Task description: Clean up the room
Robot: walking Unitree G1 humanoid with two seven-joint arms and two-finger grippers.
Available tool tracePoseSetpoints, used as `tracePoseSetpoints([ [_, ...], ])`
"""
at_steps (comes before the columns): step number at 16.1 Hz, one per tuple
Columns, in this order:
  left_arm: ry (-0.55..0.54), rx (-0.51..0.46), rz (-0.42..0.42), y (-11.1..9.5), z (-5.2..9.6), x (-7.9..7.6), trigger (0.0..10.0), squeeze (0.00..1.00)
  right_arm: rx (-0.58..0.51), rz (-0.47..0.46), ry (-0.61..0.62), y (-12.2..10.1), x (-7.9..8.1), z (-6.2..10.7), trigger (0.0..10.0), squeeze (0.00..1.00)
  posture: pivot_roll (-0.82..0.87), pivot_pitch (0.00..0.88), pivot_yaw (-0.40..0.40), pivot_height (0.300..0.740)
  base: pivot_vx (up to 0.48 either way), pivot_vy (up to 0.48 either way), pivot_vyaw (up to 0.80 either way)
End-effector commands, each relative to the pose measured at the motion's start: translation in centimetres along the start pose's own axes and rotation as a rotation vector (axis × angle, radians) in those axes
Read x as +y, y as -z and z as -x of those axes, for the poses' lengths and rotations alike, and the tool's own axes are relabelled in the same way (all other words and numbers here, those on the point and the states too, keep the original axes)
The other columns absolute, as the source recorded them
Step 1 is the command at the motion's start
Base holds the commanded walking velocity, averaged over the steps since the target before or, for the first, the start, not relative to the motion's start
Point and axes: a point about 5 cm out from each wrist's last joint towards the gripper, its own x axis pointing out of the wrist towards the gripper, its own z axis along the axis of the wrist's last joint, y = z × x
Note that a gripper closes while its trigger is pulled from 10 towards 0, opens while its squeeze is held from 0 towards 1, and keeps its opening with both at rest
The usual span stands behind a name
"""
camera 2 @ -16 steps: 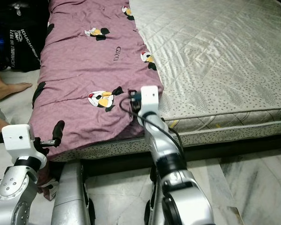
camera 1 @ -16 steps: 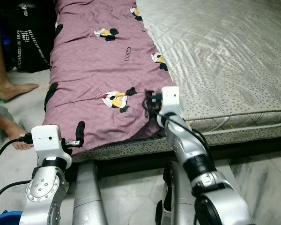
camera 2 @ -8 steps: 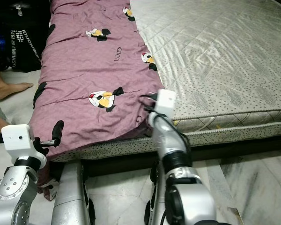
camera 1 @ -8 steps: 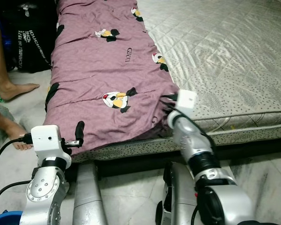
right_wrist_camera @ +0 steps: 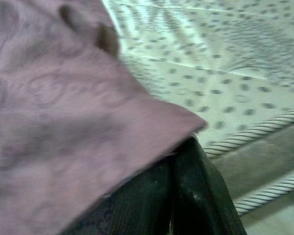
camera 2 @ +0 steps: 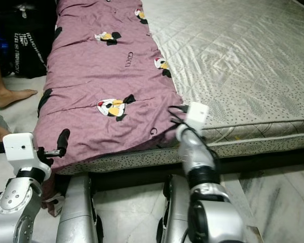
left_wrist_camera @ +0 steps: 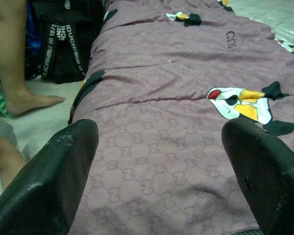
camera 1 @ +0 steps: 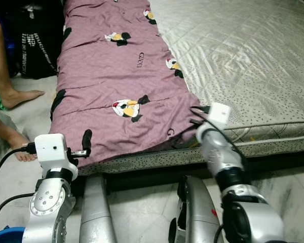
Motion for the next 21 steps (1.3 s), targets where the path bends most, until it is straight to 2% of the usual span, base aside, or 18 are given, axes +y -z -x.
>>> tracePoseSetpoints([
  [1, 0.003, -0.004, -0.008, -0.1, 0.0, 0.0, 10.0, 0.00, -0.006, 0.011, 0.011, -0.4, -0.7, 0.2, 0.0, 0.00, 0.09, 0.024, -0.038, 0.522, 0.000, 0.000, 0.00],
  [5, 0.000, -0.003, -0.012, 0.0, -0.1, 0.2, 10.0, 0.00, 0.044, 0.046, 0.068, 0.7, -4.8, 1.7, 0.0, 0.00, 0.08, 0.025, -0.036, 0.522, 0.000, 0.000, 0.00],
  [8, 0.014, -0.001, -0.009, 0.1, -0.1, -0.1, 10.0, 0.00, 0.094, 0.074, 0.105, 1.8, -7.0, 3.5, 0.0, 0.00, 0.06, 0.027, -0.030, 0.522, 0.000, 0.000, 0.00],
  [10, 0.018, 0.003, -0.010, 0.2, -0.2, -0.1, 10.0, 0.00, 0.165, 0.088, 0.110, 2.8, -8.0, 5.1, 0.0, 0.00, 0.06, 0.027, -0.030, 0.522, 0.000, 0.000, 0.00],
  [11, 0.019, 0.004, -0.010, 0.3, -0.4, -0.1, 10.0, 0.00, 0.283, 0.095, 0.023, 4.2, -7.7, 6.0, 0.0, 0.00, 0.05, 0.028, -0.029, 0.522, 0.000, 0.000, 0.00],
  [12, 0.022, 0.004, -0.009, 0.3, -0.5, -0.1, 10.0, 0.00, 0.346, 0.085, -0.022, 4.8, -7.3, 6.3, 4.3, 0.00, 0.05, 0.028, -0.029, 0.522, 0.000, 0.000, 0.00],
  [13, 0.023, 0.004, -0.008, 0.3, -0.5, -0.2, 10.0, 0.00, 0.359, 0.092, -0.067, 4.9, -7.0, 6.3, 9.3, 0.00, 0.05, 0.028, -0.029, 0.522, 0.000, 0.000, 0.00],
  [14, 0.026, 0.004, -0.007, 0.3, -0.7, -0.4, 10.0, 0.00, 0.310, 0.110, -0.109, 3.9, -6.6, 5.3, 10.0, 1.00, 0.04, 0.023, -0.034, 0.522, 0.000, 0.000, 0.00],
  [17, 0.017, 0.004, -0.008, 0.4, -0.6, -0.2, 10.0, 0.00, 0.142, 0.253, -0.119, 0.4, -6.2, 3.9, 10.0, 1.00, 0.05, 0.019, -0.040, 0.522, 0.000, 0.000, 0.00],
  [19, 0.005, 0.003, -0.011, 0.4, -0.5, 0.2, 10.0, 0.00, 0.019, 0.298, -0.031, -2.5, -7.1, 3.1, 10.0, 1.00, 0.05, 0.017, -0.042, 0.522, 0.000, 0.000, 0.00],
  [21, 0.001, 0.000, -0.011, 0.3, -0.7, 0.2, 10.0, 0.00, -0.060, 0.320, 0.003, -4.5, -7.2, 2.9, 10.0, 1.00, 0.04, 0.016, -0.041, 0.522, 0.000, 0.000, 0.00],
])
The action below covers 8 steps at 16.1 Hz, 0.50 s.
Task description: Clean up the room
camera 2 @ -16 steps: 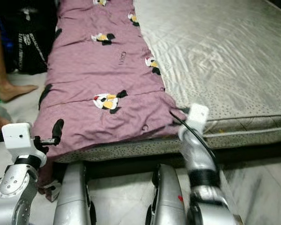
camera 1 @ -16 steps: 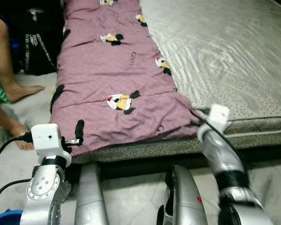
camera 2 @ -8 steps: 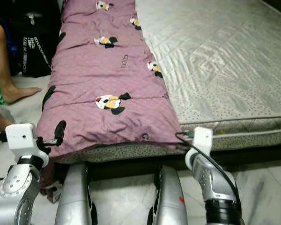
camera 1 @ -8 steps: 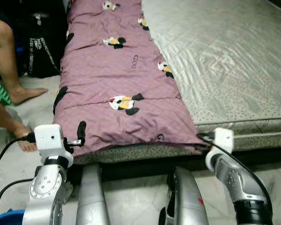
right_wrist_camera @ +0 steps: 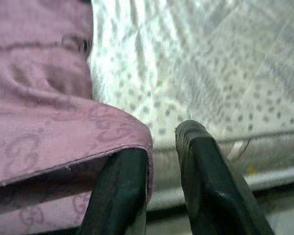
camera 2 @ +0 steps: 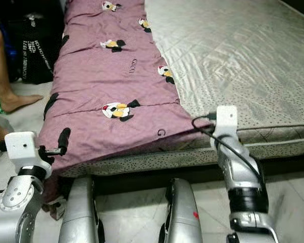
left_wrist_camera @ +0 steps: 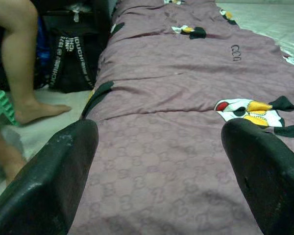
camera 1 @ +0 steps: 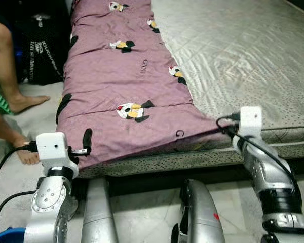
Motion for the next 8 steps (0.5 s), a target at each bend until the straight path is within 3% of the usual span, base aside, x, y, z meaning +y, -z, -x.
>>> tracePoseSetpoints([
  [1, 0.000, 0.004, -0.006, 0.2, -0.2, 0.0, 10.0, 0.00, -0.106, 0.046, 0.042, -2.8, -1.0, -0.3, 10.0, 1.00, 0.04, 0.013, -0.037, 0.522, 0.000, 0.000, 0.00],
  [2, 0.002, 0.002, -0.004, 0.2, -0.3, 0.0, 10.0, 0.00, -0.143, 0.049, 0.005, -3.9, -0.4, -0.6, 10.0, 1.00, 0.03, 0.012, -0.035, 0.522, 0.000, 0.000, 0.00],
  [3, 0.011, 0.011, -0.010, 0.3, -0.3, -0.1, 10.0, 0.00, -0.142, 0.110, -0.065, -4.3, 0.5, -1.0, 10.0, 1.00, 0.03, 0.012, -0.032, 0.522, 0.000, 0.000, 0.00],
  [4, 0.016, 0.011, -0.014, 0.2, -0.3, -0.1, 10.0, 0.00, -0.078, 0.166, -0.140, -3.7, 1.0, -1.5, 10.0, 1.00, 0.03, 0.010, -0.032, 0.522, 0.000, 0.000, 0.00],
  [6, 0.008, 0.007, -0.020, 0.1, -0.3, 0.2, 10.0, 0.00, 0.032, 0.168, -0.202, -2.1, 0.7, -1.7, 10.0, 1.00, 0.04, 0.009, -0.035, 0.522, 0.000, 0.000, 0.00],
  [8, -0.010, 0.015, -0.021, 0.3, -0.1, 0.6, 10.0, 0.00, 0.158, 0.181, -0.274, 1.1, 0.2, -0.6, 10.0, 1.00, 0.04, 0.012, -0.043, 0.522, 0.000, 0.000, 0.00],
])
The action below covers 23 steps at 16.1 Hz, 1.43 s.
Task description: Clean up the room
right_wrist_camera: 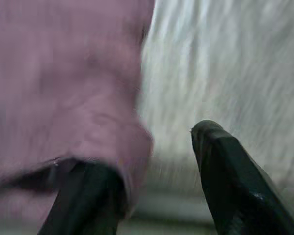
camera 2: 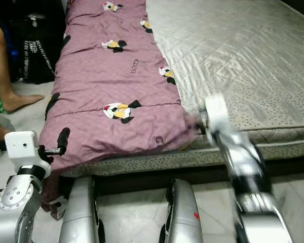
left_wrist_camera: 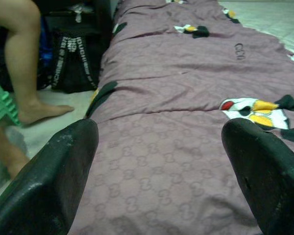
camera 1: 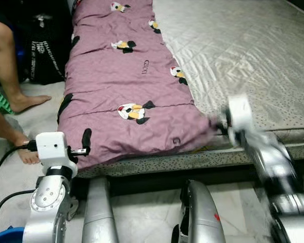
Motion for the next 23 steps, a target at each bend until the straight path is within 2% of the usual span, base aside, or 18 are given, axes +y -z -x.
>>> tracePoseSetpoints([
  [1, 0.004, 0.012, -0.004, 0.2, 0.1, 0.0, 10.0, 0.00, 0.047, 0.010, -0.059, 1.1, 0.6, 0.6, 10.0, 1.00, 0.04, 0.013, -0.043, 0.522, 0.000, 0.000, 0.00],
  [3, 0.013, 0.019, 0.001, 0.4, 0.2, -0.4, 10.0, 0.00, 0.137, 0.018, -0.089, 4.1, 0.8, 1.6, 10.0, 1.00, 0.03, 0.017, -0.040, 0.522, 0.000, 0.000, 0.00],
  [4, 0.023, 0.026, 0.000, 0.5, 0.2, -0.6, 10.0, 0.00, 0.194, 0.015, -0.105, 6.1, 0.8, 2.5, 10.0, 1.00, 0.02, 0.020, -0.034, 0.522, 0.000, 0.000, 0.00],
  [5, 0.026, 0.027, -0.002, 0.5, 0.1, -0.6, 10.0, 0.00, 0.217, 0.016, -0.102, 7.1, 0.5, 3.4, 10.0, 1.00, 0.02, 0.020, -0.034, 0.522, 0.000, 0.000, 0.00],
  [8, 0.026, 0.025, -0.006, 0.5, -0.3, -0.3, 10.0, 0.00, 0.219, 0.021, -0.049, 9.0, -0.8, 6.1, 10.0, 1.00, 0.00, 0.019, -0.038, 0.522, 0.000, 0.000, 0.00],
  [9, 0.026, 0.021, -0.005, 0.4, -0.5, -0.4, 10.0, 0.00, 0.180, 0.006, -0.087, 9.2, -0.5, 7.1, 10.0, 1.00, -0.01, 0.018, -0.040, 0.522, 0.000, 0.000, 0.00],
  [10, 0.025, 0.019, 0.000, 0.4, -0.4, -0.4, 10.0, 0.00, 0.043, -0.049, -0.078, 7.9, -0.8, 7.4, 10.0, 1.00, -0.01, 0.018, -0.040, 0.522, 0.000, 0.000, 0.00],
  [12, 0.025, 0.020, 0.003, 0.5, -0.4, -0.5, 10.0, 0.00, -0.170, -0.072, -0.035, 4.3, -1.7, 7.2, 10.0, 1.00, -0.01, 0.020, -0.033, 0.522, 0.000, 0.000, 0.00],
  [13, 0.030, 0.019, 0.005, 0.6, -0.4, -0.6, 10.0, 0.00, -0.343, -0.057, -0.045, -0.2, -1.5, 6.2, 10.0, 1.00, -0.02, 0.017, -0.025, 0.522, 0.000, 0.000, 0.00],
  [14, 0.033, 0.016, 0.006, 0.5, -0.5, -0.7, 10.0, 0.00, -0.399, -0.060, -0.066, -2.1, -1.0, 5.7, 10.0, 1.00, -0.02, 0.015, -0.019, 0.522, 0.000, 0.000, 0.00],
  [15, 0.039, 0.003, 0.013, 0.2, -0.7, -1.0, 10.0, 0.00, -0.493, -0.060, -0.142, -5.3, 0.8, 4.4, 10.0, 1.00, -0.01, 0.013, -0.018, 0.522, 0.000, 0.000, 0.00],
  [17, 0.037, -0.012, 0.033, -0.1, -0.6, -1.1, 10.0, 0.00, -0.532, -0.093, -0.212, -7.2, 2.9, 3.1, 10.0, 1.00, 0.00, 0.015, -0.019, 0.522, 0.000, 0.000, 0.00],
  [18, 0.021, -0.028, 0.034, -0.3, -0.2, -1.1, 10.0, 0.00, -0.547, -0.122, -0.256, -8.2, 4.9, 1.9, 10.0, 1.00, 0.03, 0.023, -0.026, 0.522, 0.000, 0.000, 0.00],
  [19, -0.025, -0.034, 0.026, -0.5, 0.7, -0.6, 10.0, 0.00, -0.536, -0.164, -0.318, -8.9, 7.8, 0.6, 10.0, 1.00, 0.07, 0.050, -0.037, 0.522, 0.000, 0.000, 0.00],
  [20, -0.048, -0.031, 0.021, -0.5, 1.4, -0.2, 10.0, 0.00, -0.527, -0.166, -0.342, -8.9, 9.2, 0.1, 10.0, 1.00, 0.09, 0.068, -0.038, 0.522, 0.000, 0.000, 0.00],
  [22, -0.135, 0.004, -0.012, 0.0, 3.2, 1.2, 10.0, 0.00, -0.519, -0.250, -0.354, -8.8, 12.8, -1.1, 10.0, 1.00, 0.14, 0.111, -0.041, 0.522, 0.000, 0.000, 0.00],
  [23, -0.163, 0.011, -0.014, 0.1, 3.9, 1.7, 10.0, 0.00, -0.522, -0.251, -0.361, -8.8, 13.8, -1.2, 10.0, 1.00, 0.15, 0.129, -0.041, 0.522, 0.000, 0.000, 0.00],
])
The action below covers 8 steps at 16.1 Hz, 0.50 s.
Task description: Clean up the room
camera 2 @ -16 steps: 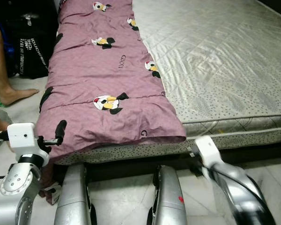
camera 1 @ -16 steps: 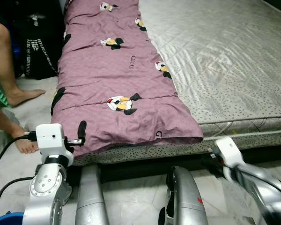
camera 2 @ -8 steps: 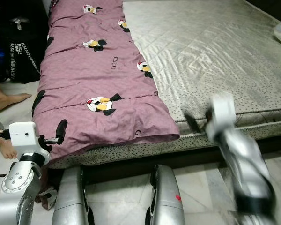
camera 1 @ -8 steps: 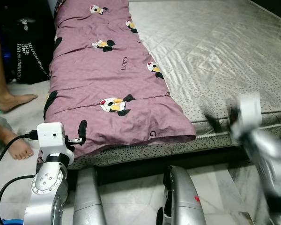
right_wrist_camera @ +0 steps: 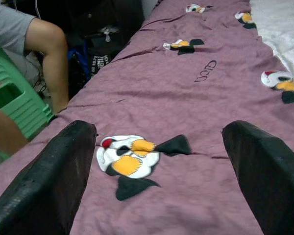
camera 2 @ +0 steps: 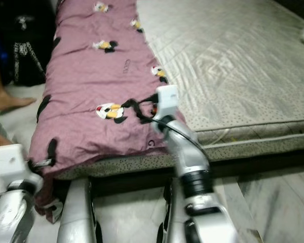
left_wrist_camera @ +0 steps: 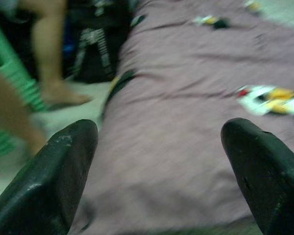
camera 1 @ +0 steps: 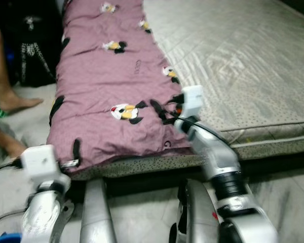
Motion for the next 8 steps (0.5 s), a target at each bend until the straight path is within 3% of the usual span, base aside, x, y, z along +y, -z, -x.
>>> tracePoseSetpoints([
  [1, -0.052, -0.007, -0.014, -0.5, 0.8, 0.9, 10.0, 0.00, -0.012, 0.023, 0.000, 0.2, 0.9, -0.6, 10.0, 1.00, 0.17, 0.146, -0.042, 0.522, 0.000, 0.000, 0.00],
  [2, -0.077, 0.000, -0.025, -0.7, 2.1, 1.8, 10.0, 0.00, -0.022, -0.009, -0.003, 0.6, 1.9, -1.1, 10.0, 1.00, 0.19, 0.179, -0.043, 0.522, 0.000, 0.000, 0.00],
  [5, -0.100, 0.060, -0.037, -0.5, 4.3, 2.3, 10.0, 0.00, -0.013, -0.039, 0.013, 1.5, 3.5, -2.5, 10.0, 1.00, 0.23, 0.238, -0.046, 0.522, 0.000, 0.000, 0.00],
  [8, -0.073, 0.072, -0.027, -1.0, 5.1, 1.7, 10.0, 0.00, 0.044, -0.005, -0.010, 2.3, 5.4, -4.1, 10.0, 1.00, 0.24, 0.271, -0.043, 0.522, 0.000, 0.000, 0.00],
])
